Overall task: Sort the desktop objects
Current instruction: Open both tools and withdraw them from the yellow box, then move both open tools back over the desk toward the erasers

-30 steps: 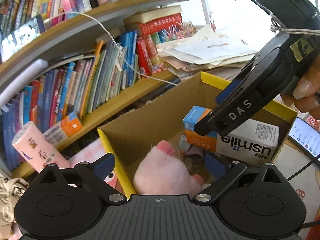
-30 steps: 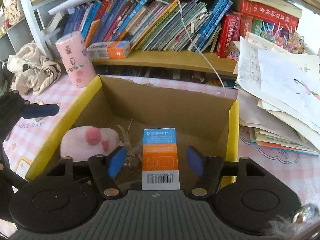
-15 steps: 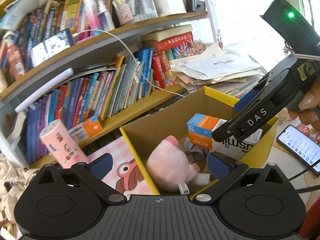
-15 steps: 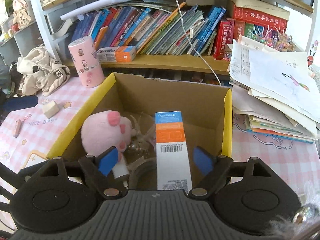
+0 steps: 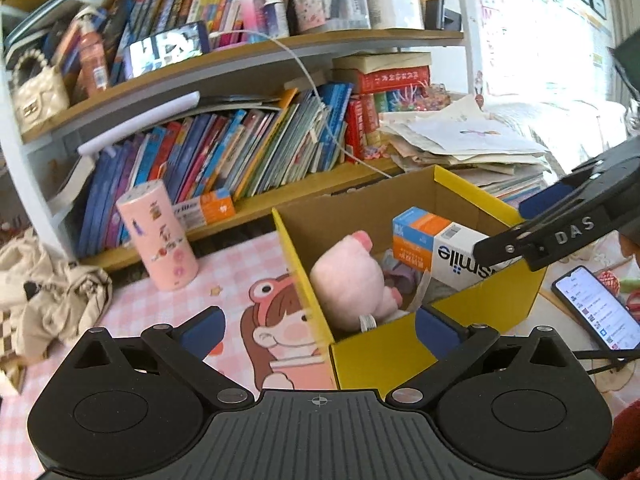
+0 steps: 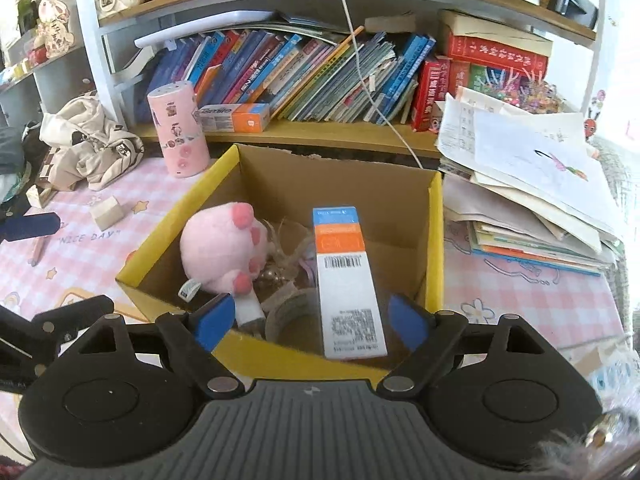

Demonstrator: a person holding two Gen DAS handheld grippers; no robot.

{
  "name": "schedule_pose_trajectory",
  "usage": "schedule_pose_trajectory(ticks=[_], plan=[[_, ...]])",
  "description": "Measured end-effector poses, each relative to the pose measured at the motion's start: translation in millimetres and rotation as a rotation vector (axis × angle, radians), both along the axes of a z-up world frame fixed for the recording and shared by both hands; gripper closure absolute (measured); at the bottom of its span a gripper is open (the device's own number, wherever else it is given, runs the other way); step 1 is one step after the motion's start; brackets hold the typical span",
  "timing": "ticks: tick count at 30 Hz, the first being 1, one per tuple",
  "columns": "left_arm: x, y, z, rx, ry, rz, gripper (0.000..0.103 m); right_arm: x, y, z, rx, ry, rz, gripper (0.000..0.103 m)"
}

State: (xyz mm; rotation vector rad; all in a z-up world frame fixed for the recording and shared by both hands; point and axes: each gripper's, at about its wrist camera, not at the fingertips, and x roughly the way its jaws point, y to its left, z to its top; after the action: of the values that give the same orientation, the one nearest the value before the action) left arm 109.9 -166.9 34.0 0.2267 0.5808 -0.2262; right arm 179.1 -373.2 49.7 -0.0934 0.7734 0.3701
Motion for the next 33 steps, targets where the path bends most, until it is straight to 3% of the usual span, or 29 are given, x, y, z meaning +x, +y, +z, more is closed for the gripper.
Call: schedule_pose_trajectory(ticks=[9, 17, 33], plan=[[-13, 3, -8, -0.046, 0.051, 0.004, 0.001, -37, -17, -1, 0.008, -0.001, -0.068, 0.019], [-15, 4, -18, -0.075, 0.089, 0.033, 0.001, -50, -22, -28, -0.028, 0.083, -0.105, 0.019], [-31, 8, -35, -0.032, 0.167, 0.043, 0.001, -58, 21, -57, -0.062, 0.176, 0.029, 0.019]])
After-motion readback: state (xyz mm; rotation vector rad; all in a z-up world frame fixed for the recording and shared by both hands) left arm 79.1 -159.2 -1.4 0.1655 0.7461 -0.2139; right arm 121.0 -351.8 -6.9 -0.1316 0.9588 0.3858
